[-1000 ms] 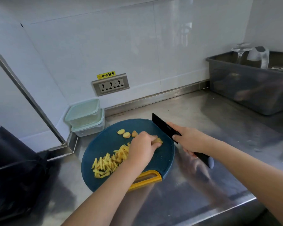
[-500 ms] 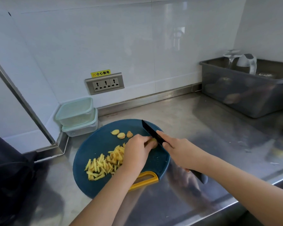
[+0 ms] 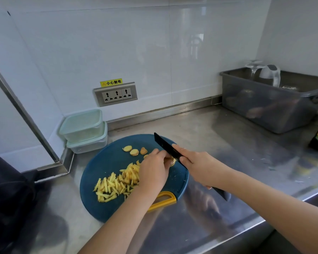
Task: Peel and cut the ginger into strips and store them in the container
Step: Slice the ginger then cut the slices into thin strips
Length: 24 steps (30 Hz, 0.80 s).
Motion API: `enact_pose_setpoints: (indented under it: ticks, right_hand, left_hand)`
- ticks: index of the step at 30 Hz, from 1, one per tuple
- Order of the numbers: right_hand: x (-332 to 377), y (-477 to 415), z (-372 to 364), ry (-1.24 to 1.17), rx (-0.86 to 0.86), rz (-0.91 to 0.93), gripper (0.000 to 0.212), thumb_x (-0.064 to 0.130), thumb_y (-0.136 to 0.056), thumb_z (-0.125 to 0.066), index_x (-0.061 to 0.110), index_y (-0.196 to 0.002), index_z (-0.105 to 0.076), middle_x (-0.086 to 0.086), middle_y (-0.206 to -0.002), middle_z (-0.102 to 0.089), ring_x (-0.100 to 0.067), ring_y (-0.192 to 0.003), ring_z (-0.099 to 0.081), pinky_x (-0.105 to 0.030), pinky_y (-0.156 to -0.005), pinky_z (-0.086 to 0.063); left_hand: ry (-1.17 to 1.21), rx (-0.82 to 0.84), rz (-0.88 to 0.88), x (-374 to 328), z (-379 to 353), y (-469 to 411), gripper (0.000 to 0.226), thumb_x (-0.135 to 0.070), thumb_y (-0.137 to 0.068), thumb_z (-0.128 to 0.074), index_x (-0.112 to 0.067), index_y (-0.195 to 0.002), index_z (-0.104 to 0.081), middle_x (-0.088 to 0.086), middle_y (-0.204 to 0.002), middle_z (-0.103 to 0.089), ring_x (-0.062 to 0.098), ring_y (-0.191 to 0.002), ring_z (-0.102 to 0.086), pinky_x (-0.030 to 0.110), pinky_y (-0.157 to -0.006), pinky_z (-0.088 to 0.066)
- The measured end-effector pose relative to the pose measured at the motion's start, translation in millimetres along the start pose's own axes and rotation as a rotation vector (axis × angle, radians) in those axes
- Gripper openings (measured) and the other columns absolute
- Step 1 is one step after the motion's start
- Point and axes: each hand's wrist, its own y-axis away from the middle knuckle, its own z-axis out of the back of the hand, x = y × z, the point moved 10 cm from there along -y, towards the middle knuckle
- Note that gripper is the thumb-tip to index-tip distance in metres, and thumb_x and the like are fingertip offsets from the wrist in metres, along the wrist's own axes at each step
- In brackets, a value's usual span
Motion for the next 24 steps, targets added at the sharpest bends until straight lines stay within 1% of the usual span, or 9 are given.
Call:
enact_pose_setpoints:
  ticks: [2, 5, 8, 11, 14, 18, 19, 22, 24]
  right_hand:
    - [1, 1, -2, -0.02, -0.001, 0.005, 0.05, 0.03, -0.107, -0.023, 0.043, -0.152, -0.008, -0.003, -0.075, -0.054, -0.015, -0.049, -0.053, -0.027, -0.046, -0.054]
    - [1, 1, 2, -0.081, -0.017, 0.017, 0.05, 0.026, -0.107, -0.026, 0.038, -0.154, -0.012, -0.001, -0.072, -0.052, -0.009, -0.047, -0.047, -0.015, -0.038, -0.042]
    - [3, 1, 2, -0.095, 0.026, 0.013, 0.05, 0.025, -0.107, -0.027, 0.037, -0.153, -0.013, -0.002, -0.067, -0.049, -0.008, -0.042, -0.045, -0.021, -0.041, -0.046]
    - [0, 0, 2, -0.138, 0.077, -0.011, 0.052, 0.024, -0.106, -0.028, 0.043, -0.152, -0.014, -0.005, -0.064, -0.05, -0.012, -0.041, -0.046, -0.028, -0.044, -0.049]
    - [-2, -4, 1, -0.145, 0.1, -0.024, 0.052, 0.024, -0.106, -0.029, 0.047, -0.15, -0.013, -0.005, -0.063, -0.05, -0.014, -0.044, -0.046, -0.026, -0.043, -0.048]
    - [6, -9, -7, -0.019, 0.099, 0.026, 0.053, 0.023, -0.107, -0.027, 0.039, -0.153, -0.008, -0.004, -0.071, -0.054, -0.012, -0.049, -0.049, -0.017, -0.041, -0.045]
    - [6, -10, -9, 0.015, 0.082, 0.03, 0.053, 0.024, -0.107, -0.026, 0.038, -0.154, -0.006, -0.006, -0.077, -0.058, -0.016, -0.055, -0.054, -0.018, -0.046, -0.048]
    - [1, -11, -16, 0.083, 0.013, 0.036, 0.056, 0.026, -0.106, -0.027, 0.035, -0.155, 0.0, -0.016, -0.096, -0.065, -0.031, -0.08, -0.066, -0.035, -0.07, -0.055]
    - [1, -10, -19, 0.108, -0.012, 0.038, 0.057, 0.027, -0.106, -0.027, 0.033, -0.155, 0.002, -0.018, -0.099, -0.066, -0.033, -0.085, -0.067, -0.041, -0.075, -0.056]
  left_hand:
    - [0.002, 0.011, -0.002, 0, -1, 0, 0.014, -0.029, -0.092, -0.058, -0.022, -0.101, -0.067, -0.005, -0.096, -0.061, 0.013, -0.088, -0.059, 0.02, -0.069, -0.038]
    - [0.015, 0.032, -0.003, 1, -4, 0, 0.014, -0.029, -0.092, -0.057, -0.022, -0.101, -0.066, -0.004, -0.095, -0.059, 0.014, -0.089, -0.057, 0.022, -0.07, -0.038]
    - [0.013, 0.054, -0.008, 0, -6, 0, 0.016, -0.029, -0.094, -0.054, -0.022, -0.104, -0.065, -0.003, -0.096, -0.056, 0.015, -0.091, -0.055, 0.021, -0.07, -0.035]
    - [0.019, 0.065, -0.002, 0, -6, 0, 0.017, -0.029, -0.094, -0.053, -0.023, -0.105, -0.064, -0.002, -0.096, -0.056, 0.016, -0.091, -0.055, 0.023, -0.072, -0.036]
    - [0.041, 0.077, 0.013, 2, -7, -1, 0.017, -0.028, -0.094, -0.055, -0.023, -0.105, -0.066, -0.002, -0.094, -0.057, 0.016, -0.09, -0.055, 0.023, -0.071, -0.035]
    - [0.07, 0.083, 0.009, 3, -7, -3, 0.016, -0.03, -0.092, -0.058, -0.022, -0.101, -0.068, -0.003, -0.093, -0.057, 0.014, -0.088, -0.055, 0.022, -0.07, -0.035]
    - [0.072, 0.077, 0.009, 3, -6, -4, 0.016, -0.029, -0.091, -0.058, -0.021, -0.101, -0.068, -0.004, -0.092, -0.056, 0.013, -0.086, -0.055, 0.022, -0.069, -0.035]
    - [0.057, 0.063, 0.006, 4, -5, -4, 0.015, -0.029, -0.092, -0.058, -0.021, -0.1, -0.068, -0.008, -0.088, -0.051, 0.008, -0.079, -0.048, 0.02, -0.068, -0.033]
    - [0.05, 0.057, 0.001, 4, -5, -4, 0.016, -0.028, -0.092, -0.058, -0.02, -0.1, -0.068, -0.005, -0.09, -0.054, 0.011, -0.081, -0.05, 0.021, -0.068, -0.035]
